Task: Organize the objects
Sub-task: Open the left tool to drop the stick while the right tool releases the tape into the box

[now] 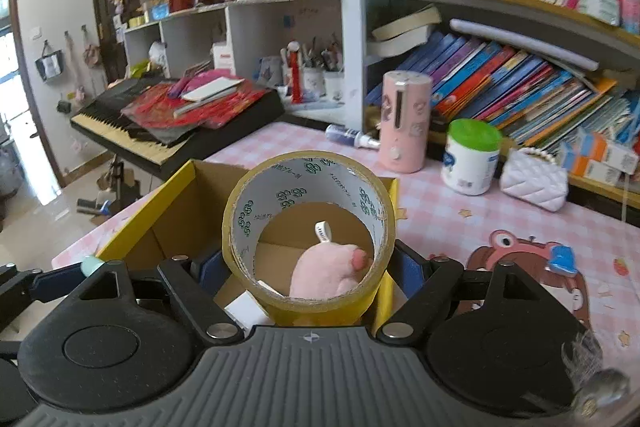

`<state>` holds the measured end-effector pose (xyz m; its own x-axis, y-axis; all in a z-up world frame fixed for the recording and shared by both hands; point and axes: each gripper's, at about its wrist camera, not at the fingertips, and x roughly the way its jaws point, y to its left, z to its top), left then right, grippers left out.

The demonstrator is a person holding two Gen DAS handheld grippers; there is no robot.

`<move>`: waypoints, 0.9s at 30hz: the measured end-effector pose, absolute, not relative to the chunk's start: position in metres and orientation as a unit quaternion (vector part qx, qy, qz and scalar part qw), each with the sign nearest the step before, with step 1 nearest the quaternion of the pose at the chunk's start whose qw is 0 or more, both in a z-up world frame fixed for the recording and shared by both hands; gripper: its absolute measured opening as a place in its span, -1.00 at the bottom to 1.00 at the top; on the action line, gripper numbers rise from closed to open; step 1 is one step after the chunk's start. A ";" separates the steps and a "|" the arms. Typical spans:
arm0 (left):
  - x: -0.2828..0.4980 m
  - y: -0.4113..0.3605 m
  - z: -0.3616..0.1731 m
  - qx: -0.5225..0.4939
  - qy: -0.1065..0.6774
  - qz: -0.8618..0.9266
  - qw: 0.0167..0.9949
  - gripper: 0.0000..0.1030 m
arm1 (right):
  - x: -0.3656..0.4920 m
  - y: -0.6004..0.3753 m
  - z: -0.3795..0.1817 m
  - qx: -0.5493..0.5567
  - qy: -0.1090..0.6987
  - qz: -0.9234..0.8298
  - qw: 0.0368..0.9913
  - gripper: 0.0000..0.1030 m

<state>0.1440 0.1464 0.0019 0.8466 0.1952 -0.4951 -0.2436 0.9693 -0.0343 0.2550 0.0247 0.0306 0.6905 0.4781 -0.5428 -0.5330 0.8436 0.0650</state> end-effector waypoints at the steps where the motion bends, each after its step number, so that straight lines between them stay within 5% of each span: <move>1: 0.147 0.146 0.000 -0.046 0.256 0.116 0.959 0.32 | 0.258 0.027 0.028 -0.050 0.285 0.280 0.916 0.56; 27: 0.183 0.141 -0.025 -0.028 0.302 0.128 0.944 0.33 | 0.313 0.080 -0.009 -0.098 0.372 0.345 0.856 0.56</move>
